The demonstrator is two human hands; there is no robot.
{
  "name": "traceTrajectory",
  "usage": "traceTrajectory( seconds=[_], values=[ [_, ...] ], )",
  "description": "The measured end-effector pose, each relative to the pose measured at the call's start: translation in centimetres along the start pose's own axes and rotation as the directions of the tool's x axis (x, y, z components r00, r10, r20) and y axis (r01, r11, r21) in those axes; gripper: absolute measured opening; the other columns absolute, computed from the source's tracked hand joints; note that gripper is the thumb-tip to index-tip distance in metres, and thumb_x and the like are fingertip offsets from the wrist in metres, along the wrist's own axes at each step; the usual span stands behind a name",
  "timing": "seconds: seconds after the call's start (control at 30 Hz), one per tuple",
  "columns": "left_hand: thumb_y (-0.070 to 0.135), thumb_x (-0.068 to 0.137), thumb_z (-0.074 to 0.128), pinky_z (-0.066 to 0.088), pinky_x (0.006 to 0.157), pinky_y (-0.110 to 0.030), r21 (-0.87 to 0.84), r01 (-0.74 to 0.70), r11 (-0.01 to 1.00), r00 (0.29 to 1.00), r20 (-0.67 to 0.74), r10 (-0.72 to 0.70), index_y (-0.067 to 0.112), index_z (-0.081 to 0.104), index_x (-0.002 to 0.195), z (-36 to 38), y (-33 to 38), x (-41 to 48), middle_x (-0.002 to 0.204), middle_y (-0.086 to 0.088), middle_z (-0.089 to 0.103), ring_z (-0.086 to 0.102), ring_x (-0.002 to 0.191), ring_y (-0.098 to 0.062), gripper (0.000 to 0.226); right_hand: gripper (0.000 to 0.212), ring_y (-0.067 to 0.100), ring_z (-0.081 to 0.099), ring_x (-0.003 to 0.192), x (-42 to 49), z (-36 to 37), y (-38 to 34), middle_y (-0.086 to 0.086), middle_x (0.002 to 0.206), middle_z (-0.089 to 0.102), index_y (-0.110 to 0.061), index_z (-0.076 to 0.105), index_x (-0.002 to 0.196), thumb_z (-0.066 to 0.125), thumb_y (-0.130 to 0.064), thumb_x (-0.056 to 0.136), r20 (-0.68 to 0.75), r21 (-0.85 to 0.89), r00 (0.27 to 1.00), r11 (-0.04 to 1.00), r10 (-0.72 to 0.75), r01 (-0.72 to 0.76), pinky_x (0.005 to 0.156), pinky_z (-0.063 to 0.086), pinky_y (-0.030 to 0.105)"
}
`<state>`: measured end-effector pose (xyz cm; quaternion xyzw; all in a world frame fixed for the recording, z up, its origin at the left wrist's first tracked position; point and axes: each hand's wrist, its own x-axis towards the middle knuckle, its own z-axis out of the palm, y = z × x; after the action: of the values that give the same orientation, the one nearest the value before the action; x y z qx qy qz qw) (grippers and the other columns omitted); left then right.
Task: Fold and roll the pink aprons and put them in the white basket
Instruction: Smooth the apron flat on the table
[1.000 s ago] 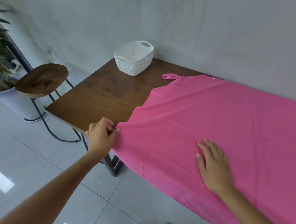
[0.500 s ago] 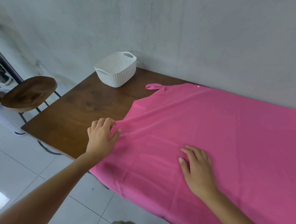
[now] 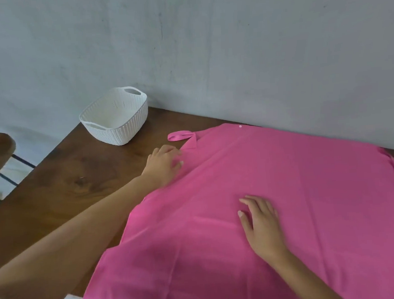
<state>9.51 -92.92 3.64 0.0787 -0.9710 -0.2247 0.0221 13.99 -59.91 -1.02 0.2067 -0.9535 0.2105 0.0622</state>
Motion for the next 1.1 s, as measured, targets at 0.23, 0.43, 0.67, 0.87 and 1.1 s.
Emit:
traceTrajectory(
  seconds=[0.23,0.43,0.67,0.87,1.1],
  values=[
    [0.041,0.103,0.050,0.030,0.116,-0.051,0.013,-0.162,0.987,0.977,0.143,0.159,0.032,0.048,0.149,1.4,-0.1,4.9,0.160,-0.001,0.033,0.029,0.142,-0.031,0.047,0.035,0.018,0.050,0.124,4.0,0.5,-1.7,-0.005,0.133,0.058,-0.020,0.061,0.129,0.049,-0.033,0.099,-0.012,-0.009,0.999,0.999,0.046,-0.046,0.107,0.039,0.039],
    [0.046,0.104,0.046,0.032,0.113,-0.051,-0.016,-0.261,0.965,0.957,0.126,0.261,0.028,0.045,0.151,1.8,-1.1,5.9,0.159,0.002,0.037,0.028,0.144,-0.027,0.051,0.032,0.025,0.050,0.123,14.5,0.3,-5.4,0.005,0.130,0.059,-0.014,0.060,0.130,0.056,-0.025,0.101,0.020,-0.009,0.999,0.999,-0.034,0.034,0.107,0.041,0.042],
    [0.048,0.104,0.043,0.033,0.105,-0.040,0.027,-0.363,0.931,0.932,0.003,0.363,0.028,0.050,0.146,3.6,-3.3,5.4,0.154,0.008,0.046,0.038,0.132,-0.021,0.046,0.033,0.025,0.051,0.123,24.5,2.2,-10.7,0.004,0.130,0.062,-0.014,0.058,0.131,0.058,-0.023,0.099,0.144,0.025,0.988,0.998,-0.061,0.058,0.104,0.044,0.042],
    [0.043,0.103,0.045,0.037,0.104,-0.042,0.003,-0.378,0.926,0.925,-0.043,0.378,0.021,0.047,0.148,3.7,-3.1,5.2,0.153,0.001,0.046,0.042,0.130,-0.023,0.050,0.042,0.025,0.054,0.120,28.6,4.5,-12.1,0.005,0.129,0.064,-0.013,0.058,0.134,0.062,-0.005,0.093,0.235,-0.031,0.972,0.999,-0.032,0.041,0.103,0.047,0.043],
    [0.043,0.102,0.043,0.041,0.100,-0.040,0.015,-0.381,0.924,0.922,-0.067,0.381,0.018,0.041,0.151,3.7,-3.1,5.1,0.154,0.001,0.045,0.045,0.126,-0.023,0.055,0.047,0.022,0.048,0.124,31.1,5.3,-13.0,0.001,0.127,0.063,-0.018,0.056,0.138,0.068,-0.015,0.093,0.338,-0.126,0.941,0.989,-0.034,0.081,0.102,0.046,0.042]
  ],
)
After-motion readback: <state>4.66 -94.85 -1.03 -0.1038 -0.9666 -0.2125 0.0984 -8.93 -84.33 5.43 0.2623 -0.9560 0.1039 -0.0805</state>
